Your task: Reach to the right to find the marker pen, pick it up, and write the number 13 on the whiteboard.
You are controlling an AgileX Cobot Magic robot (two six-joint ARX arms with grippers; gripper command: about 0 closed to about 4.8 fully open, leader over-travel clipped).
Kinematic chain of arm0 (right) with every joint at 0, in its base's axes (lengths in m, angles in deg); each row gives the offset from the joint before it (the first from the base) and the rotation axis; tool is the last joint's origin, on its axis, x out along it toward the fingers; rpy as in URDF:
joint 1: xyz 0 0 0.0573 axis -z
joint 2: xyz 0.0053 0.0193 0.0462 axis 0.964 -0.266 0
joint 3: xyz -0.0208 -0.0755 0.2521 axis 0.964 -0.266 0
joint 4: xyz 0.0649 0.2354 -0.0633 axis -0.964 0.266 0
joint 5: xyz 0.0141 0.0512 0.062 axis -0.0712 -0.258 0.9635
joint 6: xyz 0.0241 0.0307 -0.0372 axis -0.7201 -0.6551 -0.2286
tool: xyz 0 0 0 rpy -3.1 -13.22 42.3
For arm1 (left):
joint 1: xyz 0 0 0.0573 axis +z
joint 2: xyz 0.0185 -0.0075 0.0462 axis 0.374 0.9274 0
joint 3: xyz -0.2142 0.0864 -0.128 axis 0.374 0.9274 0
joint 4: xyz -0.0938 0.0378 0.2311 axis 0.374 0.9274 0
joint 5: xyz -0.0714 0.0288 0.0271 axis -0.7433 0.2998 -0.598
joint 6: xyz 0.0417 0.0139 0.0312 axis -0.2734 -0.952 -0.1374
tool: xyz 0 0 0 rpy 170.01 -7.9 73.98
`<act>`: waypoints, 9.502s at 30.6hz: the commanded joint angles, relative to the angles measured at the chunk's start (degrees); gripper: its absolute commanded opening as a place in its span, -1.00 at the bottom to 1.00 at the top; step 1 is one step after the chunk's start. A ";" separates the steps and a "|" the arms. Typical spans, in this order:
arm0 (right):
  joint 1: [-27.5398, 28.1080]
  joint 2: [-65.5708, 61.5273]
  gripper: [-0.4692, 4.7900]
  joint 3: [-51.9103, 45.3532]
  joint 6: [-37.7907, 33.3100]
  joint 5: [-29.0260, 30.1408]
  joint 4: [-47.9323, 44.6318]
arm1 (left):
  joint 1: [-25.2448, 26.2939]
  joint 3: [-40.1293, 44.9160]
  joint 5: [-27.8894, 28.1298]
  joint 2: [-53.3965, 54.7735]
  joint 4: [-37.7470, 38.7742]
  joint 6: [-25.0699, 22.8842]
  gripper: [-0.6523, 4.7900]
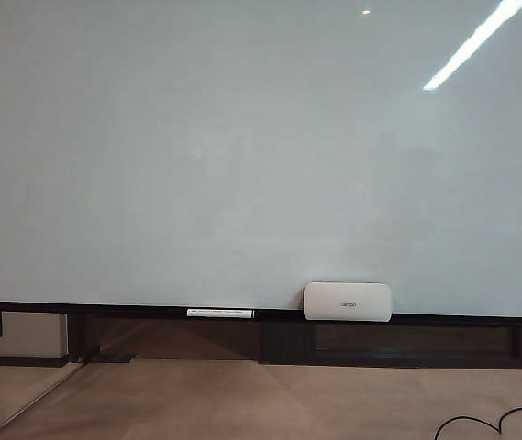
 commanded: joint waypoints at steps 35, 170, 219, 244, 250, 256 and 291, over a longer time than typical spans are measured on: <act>-0.09 -0.04 -0.84 0.15 1.81 -8.92 -2.67 | -0.04 -0.13 -36.81 0.09 -2.14 2.08 -0.78; 37.70 -126.42 -0.80 61.02 28.57 25.42 -61.20 | -15.74 -21.70 -26.36 67.47 -33.94 -7.80 -0.78; 39.15 -135.34 0.14 69.88 10.49 26.62 -78.62 | -15.74 -21.77 -26.14 67.52 -36.85 -9.40 -0.78; 38.62 -135.34 0.23 79.52 5.99 28.61 -71.17 | -15.74 -21.77 -24.85 67.52 -37.22 -9.55 -0.78; 37.29 -135.36 0.23 80.52 7.93 28.65 -68.85 | -15.74 -21.75 -24.85 67.52 -37.20 -9.55 -0.78; 36.17 -135.36 0.23 82.66 10.21 28.13 -65.46 | -15.72 -21.77 -24.83 67.52 -37.20 -9.57 -0.78; 35.45 -136.91 0.17 86.64 15.82 21.88 -58.27 | -15.74 -21.81 -24.90 67.47 -38.60 -8.37 -0.78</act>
